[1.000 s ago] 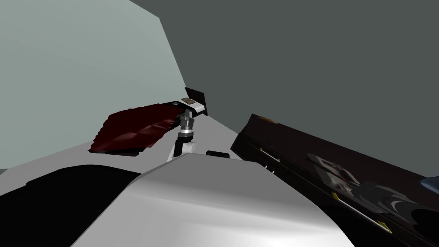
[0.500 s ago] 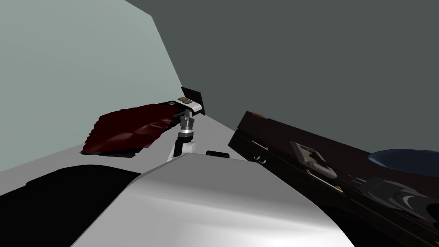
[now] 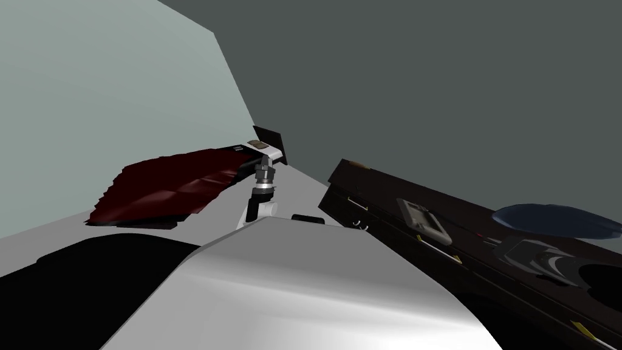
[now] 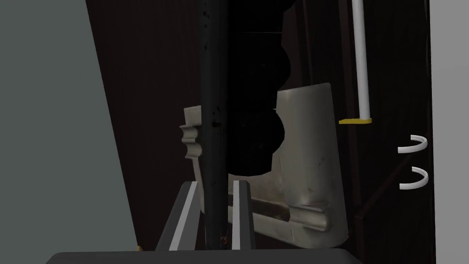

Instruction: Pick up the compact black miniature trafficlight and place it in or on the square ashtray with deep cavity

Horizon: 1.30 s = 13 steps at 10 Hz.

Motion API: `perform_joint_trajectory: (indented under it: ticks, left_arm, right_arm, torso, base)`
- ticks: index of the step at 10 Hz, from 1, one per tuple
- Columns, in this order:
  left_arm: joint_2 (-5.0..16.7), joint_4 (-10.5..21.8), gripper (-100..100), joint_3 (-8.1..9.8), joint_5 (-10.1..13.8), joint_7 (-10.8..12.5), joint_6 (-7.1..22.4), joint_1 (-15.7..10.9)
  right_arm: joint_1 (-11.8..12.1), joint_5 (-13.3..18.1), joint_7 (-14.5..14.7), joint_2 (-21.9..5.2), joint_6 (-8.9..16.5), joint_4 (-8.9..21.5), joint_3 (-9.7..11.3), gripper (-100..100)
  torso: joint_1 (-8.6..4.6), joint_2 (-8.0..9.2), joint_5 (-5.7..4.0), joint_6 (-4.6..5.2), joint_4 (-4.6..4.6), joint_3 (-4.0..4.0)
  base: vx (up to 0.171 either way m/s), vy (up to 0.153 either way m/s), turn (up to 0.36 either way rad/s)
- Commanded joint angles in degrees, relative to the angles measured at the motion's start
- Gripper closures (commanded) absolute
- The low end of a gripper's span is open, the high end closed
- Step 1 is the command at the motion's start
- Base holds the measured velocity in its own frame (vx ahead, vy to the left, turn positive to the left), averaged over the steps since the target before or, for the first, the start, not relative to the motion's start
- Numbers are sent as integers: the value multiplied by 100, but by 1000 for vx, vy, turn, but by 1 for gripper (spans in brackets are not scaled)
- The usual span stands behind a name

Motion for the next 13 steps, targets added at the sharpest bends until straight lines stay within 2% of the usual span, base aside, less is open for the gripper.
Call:
perform_joint_trajectory:
  ticks: [1,2,3,4,6,7,8,12,13]
  left_arm:
    - [0,0,0,0,0,0,0,0]
    - [-1,0,0,-1,0,0,0,0]
    - [-1,0,0,-1,0,0,0,0]
    - [-1,0,0,-1,0,0,0,0]
    - [-1,0,0,-1,0,0,0,0]
    - [-1,0,0,-1,0,0,0,0]
    - [-1,0,0,-1,0,0,0,0]
    - [-2,0,0,-2,0,0,0,-1]
    - [-2,0,0,-2,0,0,0,-1]
  right_arm:
    - [225,-11,-72,-27,41,-158,-174,100]
    - [261,-138,-56,-83,12,-249,-213,100]
    - [261,-138,-56,-83,12,-249,-213,100]
    - [311,-308,-31,-152,-26,-385,-262,100]
    - [346,-426,-12,-193,-51,-486,-293,100]
    - [277,-382,-5,-183,-58,-394,-234,100]
    - [275,-395,-8,-192,-57,-406,-241,-100]
    - [274,-394,-8,-194,-56,-406,-242,-100]
    - [274,-394,-8,-194,-56,-406,-242,0]
  torso:
    - [0,0,0,0,0,0]
    - [31,4,4,3,-1,1]
    - [50,0,11,1,-1,0]
    - [63,4,15,3,-1,1]
    - [53,-16,15,-3,-6,-11]
    - [59,-20,15,-6,-7,-13]
    - [74,3,19,1,-4,-2]
    - [92,43,24,6,8,24]
    - [92,44,24,6,8,24]
  base:
    - [87,-98,24]
    - [99,-70,-11]
    - [92,-54,6]
    - [139,-89,-8]
    - [140,-92,16]
    - [66,-32,23]
    - [13,-7,7]
    - [2,-1,0]
    - [0,0,0]
